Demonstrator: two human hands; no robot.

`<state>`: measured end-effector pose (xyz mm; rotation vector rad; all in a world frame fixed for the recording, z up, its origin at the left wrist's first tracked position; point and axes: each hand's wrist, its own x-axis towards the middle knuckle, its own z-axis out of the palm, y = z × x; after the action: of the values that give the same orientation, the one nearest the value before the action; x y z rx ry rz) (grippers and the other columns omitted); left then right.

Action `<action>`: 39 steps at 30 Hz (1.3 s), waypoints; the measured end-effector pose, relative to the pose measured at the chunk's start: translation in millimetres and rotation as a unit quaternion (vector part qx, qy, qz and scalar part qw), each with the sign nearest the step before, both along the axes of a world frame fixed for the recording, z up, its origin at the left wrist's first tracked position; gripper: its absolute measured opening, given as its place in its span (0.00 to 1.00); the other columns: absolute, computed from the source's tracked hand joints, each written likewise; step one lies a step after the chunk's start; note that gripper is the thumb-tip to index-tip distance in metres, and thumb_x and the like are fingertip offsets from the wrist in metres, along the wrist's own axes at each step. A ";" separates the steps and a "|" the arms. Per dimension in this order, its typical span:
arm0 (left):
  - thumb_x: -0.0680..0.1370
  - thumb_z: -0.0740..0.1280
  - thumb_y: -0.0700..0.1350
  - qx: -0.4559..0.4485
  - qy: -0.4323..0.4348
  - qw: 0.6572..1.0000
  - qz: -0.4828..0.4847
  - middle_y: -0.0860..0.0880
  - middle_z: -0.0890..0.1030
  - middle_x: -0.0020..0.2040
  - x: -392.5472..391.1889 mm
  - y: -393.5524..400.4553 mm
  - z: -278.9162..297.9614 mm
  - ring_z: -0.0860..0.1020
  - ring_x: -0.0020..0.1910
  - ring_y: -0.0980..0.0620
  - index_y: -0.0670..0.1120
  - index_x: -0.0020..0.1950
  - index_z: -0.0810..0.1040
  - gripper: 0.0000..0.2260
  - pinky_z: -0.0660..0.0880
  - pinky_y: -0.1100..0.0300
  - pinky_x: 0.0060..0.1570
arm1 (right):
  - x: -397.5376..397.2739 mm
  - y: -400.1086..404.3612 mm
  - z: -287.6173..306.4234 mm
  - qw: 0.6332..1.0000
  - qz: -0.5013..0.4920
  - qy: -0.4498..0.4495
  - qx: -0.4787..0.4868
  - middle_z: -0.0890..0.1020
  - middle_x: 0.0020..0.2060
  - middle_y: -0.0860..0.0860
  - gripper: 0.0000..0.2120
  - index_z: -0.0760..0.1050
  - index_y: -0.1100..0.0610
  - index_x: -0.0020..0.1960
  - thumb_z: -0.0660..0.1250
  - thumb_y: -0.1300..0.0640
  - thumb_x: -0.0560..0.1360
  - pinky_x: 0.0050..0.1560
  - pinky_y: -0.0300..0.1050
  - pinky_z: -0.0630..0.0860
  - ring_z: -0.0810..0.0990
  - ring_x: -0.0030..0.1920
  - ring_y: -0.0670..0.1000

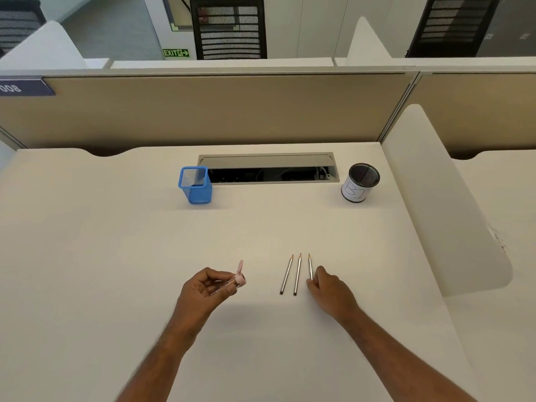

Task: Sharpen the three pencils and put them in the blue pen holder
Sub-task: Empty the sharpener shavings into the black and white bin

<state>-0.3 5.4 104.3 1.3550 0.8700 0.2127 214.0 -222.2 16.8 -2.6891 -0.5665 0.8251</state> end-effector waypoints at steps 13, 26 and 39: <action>0.76 0.80 0.38 -0.019 0.004 1.000 -0.009 0.40 0.90 0.53 4.3 -9.2 -2.0 0.89 0.57 0.40 0.39 0.55 0.85 0.09 0.85 0.45 0.62 | -6.1 -2.3 24.3 0.983 -0.017 0.084 0.160 0.80 0.35 0.50 0.10 0.71 0.48 0.49 0.66 0.44 0.82 0.40 0.47 0.76 0.80 0.36 0.52; 0.79 0.77 0.40 -0.013 0.003 0.998 -0.064 0.43 0.91 0.53 19.8 -25.8 7.6 0.90 0.52 0.42 0.42 0.56 0.87 0.06 0.86 0.53 0.58 | -37.6 32.6 110.6 0.925 0.124 0.134 0.332 0.75 0.69 0.34 0.32 0.69 0.37 0.73 0.79 0.47 0.74 0.53 0.45 0.82 0.78 0.65 0.43; 0.78 0.78 0.39 -0.037 -0.019 0.998 -0.053 0.41 0.91 0.52 26.8 -29.3 16.9 0.90 0.51 0.40 0.39 0.54 0.87 0.07 0.86 0.57 0.52 | -45.8 38.1 110.0 0.931 0.081 0.082 0.346 0.84 0.56 0.36 0.17 0.78 0.43 0.62 0.77 0.43 0.75 0.49 0.49 0.82 0.82 0.60 0.42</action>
<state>26.5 -23.9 121.2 1.3205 0.7640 0.1234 168.2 -184.0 126.8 -1.9328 -0.8556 0.7055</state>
